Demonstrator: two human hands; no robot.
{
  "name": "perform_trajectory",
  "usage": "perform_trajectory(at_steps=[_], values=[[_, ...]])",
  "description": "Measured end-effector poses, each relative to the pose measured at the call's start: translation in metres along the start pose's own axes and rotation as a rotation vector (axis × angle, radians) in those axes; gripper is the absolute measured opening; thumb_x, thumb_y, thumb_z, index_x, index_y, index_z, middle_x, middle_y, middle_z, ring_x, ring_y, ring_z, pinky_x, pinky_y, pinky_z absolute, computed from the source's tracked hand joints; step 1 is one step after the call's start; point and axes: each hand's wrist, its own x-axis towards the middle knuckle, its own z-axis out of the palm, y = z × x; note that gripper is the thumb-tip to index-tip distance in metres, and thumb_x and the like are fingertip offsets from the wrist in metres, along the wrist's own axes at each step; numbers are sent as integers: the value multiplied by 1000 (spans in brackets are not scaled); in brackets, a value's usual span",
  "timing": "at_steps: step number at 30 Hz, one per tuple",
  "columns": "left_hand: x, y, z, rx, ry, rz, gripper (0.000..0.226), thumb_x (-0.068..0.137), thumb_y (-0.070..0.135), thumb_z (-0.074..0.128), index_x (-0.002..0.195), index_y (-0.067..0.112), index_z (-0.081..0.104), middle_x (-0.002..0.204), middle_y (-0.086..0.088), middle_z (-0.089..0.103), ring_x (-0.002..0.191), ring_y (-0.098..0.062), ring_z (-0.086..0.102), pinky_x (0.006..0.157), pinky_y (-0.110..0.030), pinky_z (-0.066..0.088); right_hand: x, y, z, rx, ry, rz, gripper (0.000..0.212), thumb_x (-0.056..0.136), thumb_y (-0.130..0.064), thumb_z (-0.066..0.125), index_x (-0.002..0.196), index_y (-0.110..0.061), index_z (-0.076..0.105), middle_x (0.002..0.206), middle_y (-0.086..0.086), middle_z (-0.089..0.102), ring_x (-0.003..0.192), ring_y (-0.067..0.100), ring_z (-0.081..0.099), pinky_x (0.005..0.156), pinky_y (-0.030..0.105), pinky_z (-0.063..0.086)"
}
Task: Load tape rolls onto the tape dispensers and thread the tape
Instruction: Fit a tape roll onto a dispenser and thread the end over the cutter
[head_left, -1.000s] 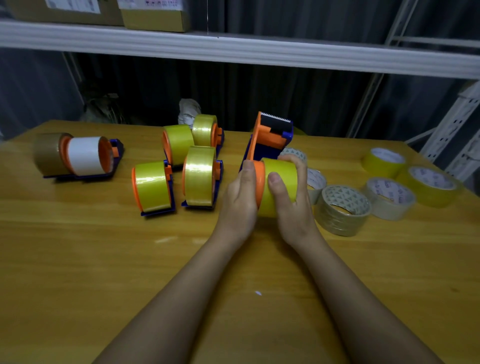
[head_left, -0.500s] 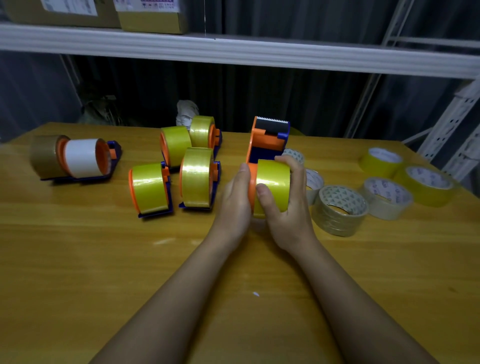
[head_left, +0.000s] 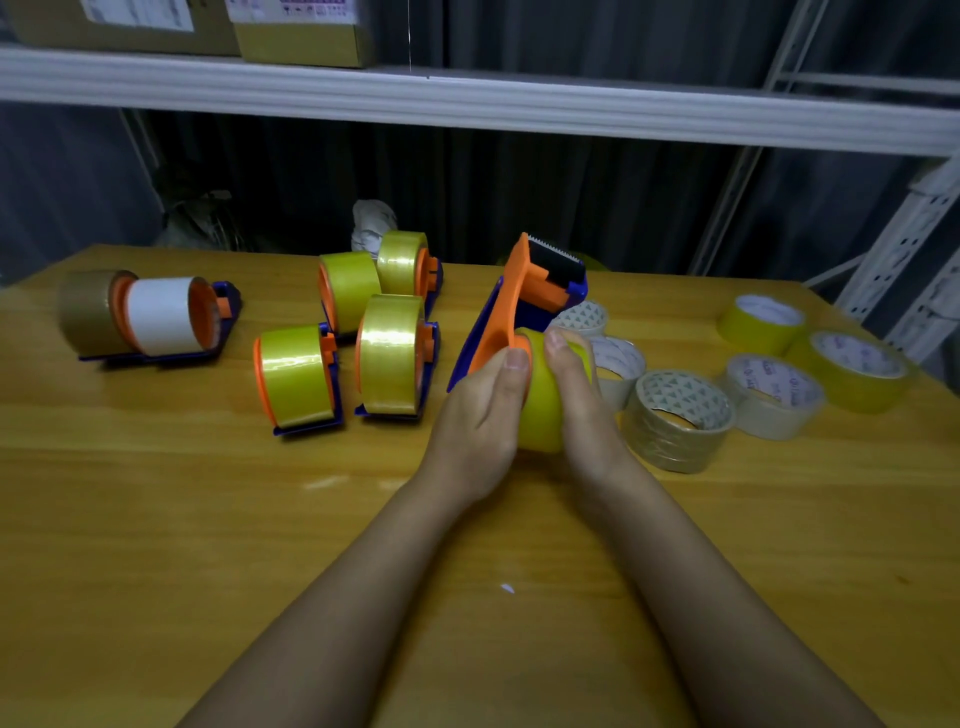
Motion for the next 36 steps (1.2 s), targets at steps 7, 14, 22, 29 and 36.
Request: perform_trajectory(at_steps=[7,14,22,29,36], values=[[8,6,-4,-299,82,-269,41,102,39,33,101,14,65,89,-10,68,86,-23,67,67,-30,56,-3,-6,2,-81,-113,-71,59,93,-55,45,146,-37,26,145,-24,28,128,-14,30,77,-2,41],[4,8,3,-422,-40,-208,44,103,33,18,94,21,60,74,13,72,74,1,68,65,-13,51,-1,7,18,-100,65,-168,56,86,-65,33,129,-30,40,134,-1,43,124,12,46,100,30,42],[12,3,-5,-297,74,-169,40,98,42,30,98,21,63,78,3,70,76,-10,69,62,-22,54,7,-2,12,144,73,-78,48,100,-50,26,134,-23,46,128,7,57,111,10,61,82,28,54],[8,6,-2,-304,55,-176,60,95,49,31,100,-1,64,97,-26,67,93,-32,66,81,-41,53,11,0,4,549,105,446,56,101,-53,26,132,-17,57,117,13,68,101,28,65,76,38,54],[9,8,-1,-127,136,-107,46,95,48,33,89,11,60,76,3,65,72,-9,62,67,-30,49,12,3,12,642,122,464,61,99,-57,28,137,-16,51,129,15,61,111,31,61,75,39,55]])
